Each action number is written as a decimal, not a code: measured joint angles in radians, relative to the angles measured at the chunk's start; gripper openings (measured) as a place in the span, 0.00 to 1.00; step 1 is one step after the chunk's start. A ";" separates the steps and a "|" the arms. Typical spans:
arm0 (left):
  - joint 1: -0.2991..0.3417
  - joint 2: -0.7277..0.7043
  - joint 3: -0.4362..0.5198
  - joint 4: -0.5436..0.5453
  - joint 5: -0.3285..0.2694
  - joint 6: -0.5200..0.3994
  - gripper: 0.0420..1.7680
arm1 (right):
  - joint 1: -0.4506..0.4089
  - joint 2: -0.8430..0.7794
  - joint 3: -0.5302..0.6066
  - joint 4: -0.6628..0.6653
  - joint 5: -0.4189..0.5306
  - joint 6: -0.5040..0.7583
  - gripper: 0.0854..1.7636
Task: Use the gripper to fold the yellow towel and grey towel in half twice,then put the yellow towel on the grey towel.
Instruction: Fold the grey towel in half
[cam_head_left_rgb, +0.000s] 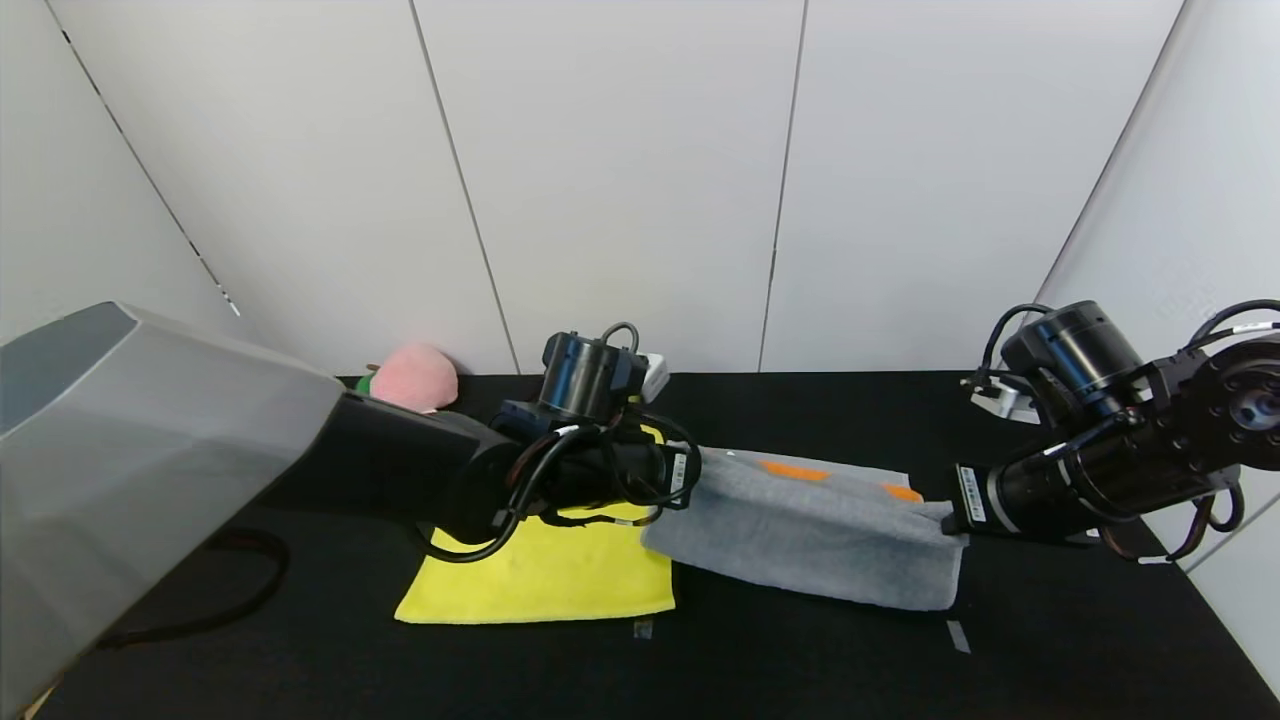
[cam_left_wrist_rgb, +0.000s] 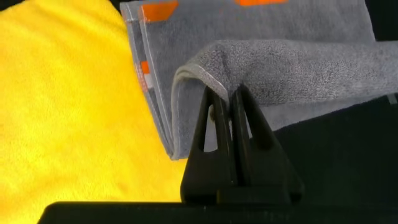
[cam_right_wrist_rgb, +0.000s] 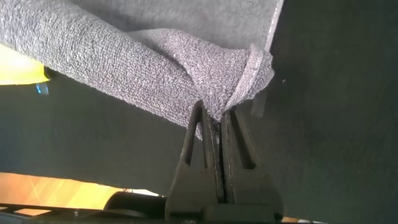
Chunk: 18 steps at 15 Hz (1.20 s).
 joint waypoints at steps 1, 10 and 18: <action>0.001 0.006 -0.009 -0.001 0.001 0.000 0.05 | 0.000 0.003 -0.002 0.001 0.000 0.000 0.03; 0.001 0.009 -0.009 0.000 0.004 -0.001 0.05 | -0.001 0.000 -0.007 -0.001 0.001 0.001 0.03; 0.011 0.026 -0.106 0.078 0.003 0.012 0.05 | -0.035 0.048 -0.086 0.001 -0.004 -0.013 0.03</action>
